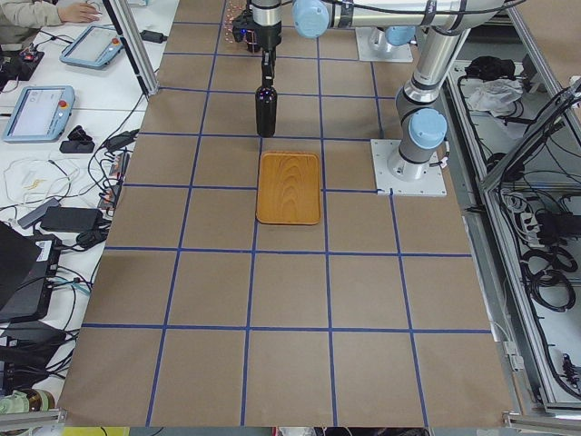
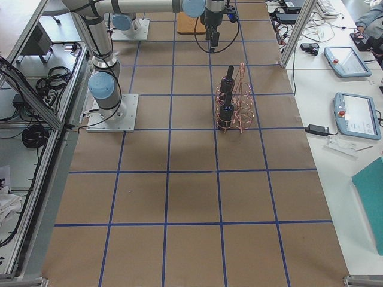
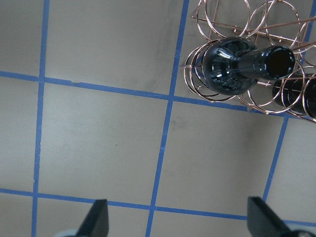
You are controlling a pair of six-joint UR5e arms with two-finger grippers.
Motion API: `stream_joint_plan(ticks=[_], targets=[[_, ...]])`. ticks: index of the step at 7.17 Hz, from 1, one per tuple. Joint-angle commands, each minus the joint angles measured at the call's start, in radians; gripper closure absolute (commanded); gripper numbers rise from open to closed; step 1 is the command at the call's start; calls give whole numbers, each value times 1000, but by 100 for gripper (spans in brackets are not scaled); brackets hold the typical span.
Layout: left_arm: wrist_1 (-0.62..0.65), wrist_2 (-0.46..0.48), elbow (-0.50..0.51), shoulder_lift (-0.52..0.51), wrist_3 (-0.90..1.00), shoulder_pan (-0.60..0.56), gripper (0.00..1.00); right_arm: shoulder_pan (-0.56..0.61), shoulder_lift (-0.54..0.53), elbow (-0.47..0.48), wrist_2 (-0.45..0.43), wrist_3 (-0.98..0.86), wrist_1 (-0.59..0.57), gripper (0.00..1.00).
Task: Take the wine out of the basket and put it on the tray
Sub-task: 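Lift the bottle with the left gripper and carry it over the wooden tray, then lower the bottle onto the tray, laying it down, and open the left gripper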
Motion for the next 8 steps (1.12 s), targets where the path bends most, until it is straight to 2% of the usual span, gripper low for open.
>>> stream_joint_plan(ticks=[1,3,6,8], targets=[[-4,-4,-41,31,146,154,100,0,-3,1,-1,0,1,0],[14,-14,-144,62,237,263,100,-2,-9,1,-12,-1,-3,0],[29,-69,-190,57,344,378,100,0,-44,-1,-9,-15,9,0],[29,-75,-198,36,351,397,100,3,-37,1,-4,-14,0,0]])
